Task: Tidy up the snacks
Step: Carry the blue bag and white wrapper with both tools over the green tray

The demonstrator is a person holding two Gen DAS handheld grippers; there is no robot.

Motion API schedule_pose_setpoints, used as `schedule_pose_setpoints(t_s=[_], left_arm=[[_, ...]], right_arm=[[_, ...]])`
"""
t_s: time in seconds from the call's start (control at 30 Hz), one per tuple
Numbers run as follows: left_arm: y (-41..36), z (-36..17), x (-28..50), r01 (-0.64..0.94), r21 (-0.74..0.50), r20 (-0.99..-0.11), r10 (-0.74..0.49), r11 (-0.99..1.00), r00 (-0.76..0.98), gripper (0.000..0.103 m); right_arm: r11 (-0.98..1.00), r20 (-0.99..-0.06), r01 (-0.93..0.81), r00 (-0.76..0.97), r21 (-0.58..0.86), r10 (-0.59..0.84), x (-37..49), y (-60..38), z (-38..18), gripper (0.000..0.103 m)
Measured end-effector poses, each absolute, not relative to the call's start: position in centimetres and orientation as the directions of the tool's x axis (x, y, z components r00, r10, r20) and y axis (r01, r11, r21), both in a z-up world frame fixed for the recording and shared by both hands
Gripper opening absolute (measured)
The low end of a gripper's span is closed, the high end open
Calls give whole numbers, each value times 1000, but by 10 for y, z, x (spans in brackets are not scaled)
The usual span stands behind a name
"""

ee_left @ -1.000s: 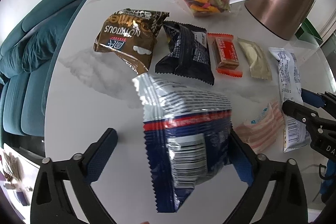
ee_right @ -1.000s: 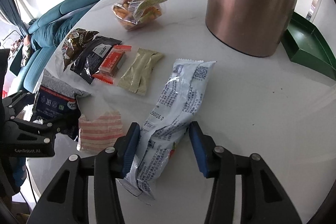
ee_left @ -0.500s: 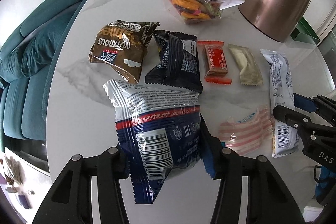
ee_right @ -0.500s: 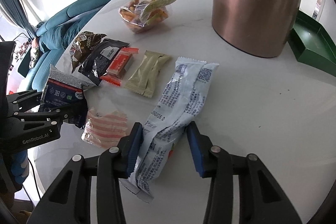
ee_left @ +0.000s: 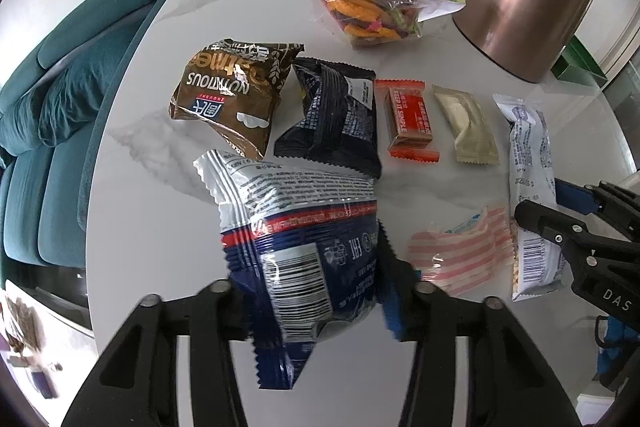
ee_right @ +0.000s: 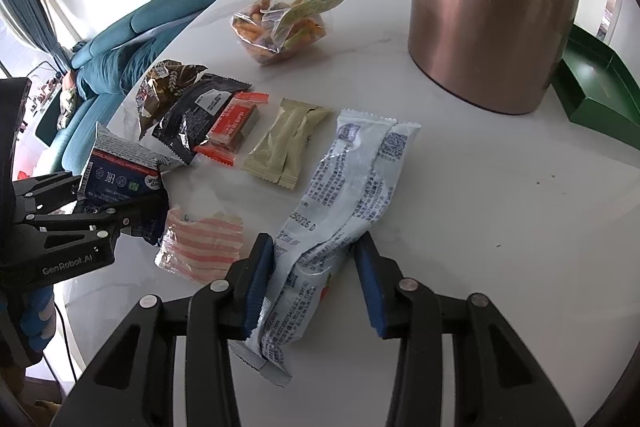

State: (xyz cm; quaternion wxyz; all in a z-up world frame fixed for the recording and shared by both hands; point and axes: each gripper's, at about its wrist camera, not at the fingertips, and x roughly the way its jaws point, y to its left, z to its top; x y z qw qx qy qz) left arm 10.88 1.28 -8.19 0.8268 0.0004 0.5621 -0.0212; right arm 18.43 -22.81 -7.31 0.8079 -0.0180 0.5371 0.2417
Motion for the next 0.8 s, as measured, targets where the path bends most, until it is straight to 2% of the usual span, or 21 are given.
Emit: schedule_pose_setpoints(t_s=[0.1, 0.4, 0.8], left_arm=[[17, -81, 110, 17, -59, -928, -61, 998, 369, 30], [23, -72, 109, 16, -59, -913, -61, 998, 403, 29], [21, -33, 99, 79, -74, -871, -104, 994, 480, 29]], right_arm=[[880, -867, -410, 317, 242, 385, 184, -231, -70, 64], [876, -852, -425, 348, 229, 391, 180, -230, -56, 63], [887, -835, -414, 400, 204, 378, 162, -245, -25, 63]])
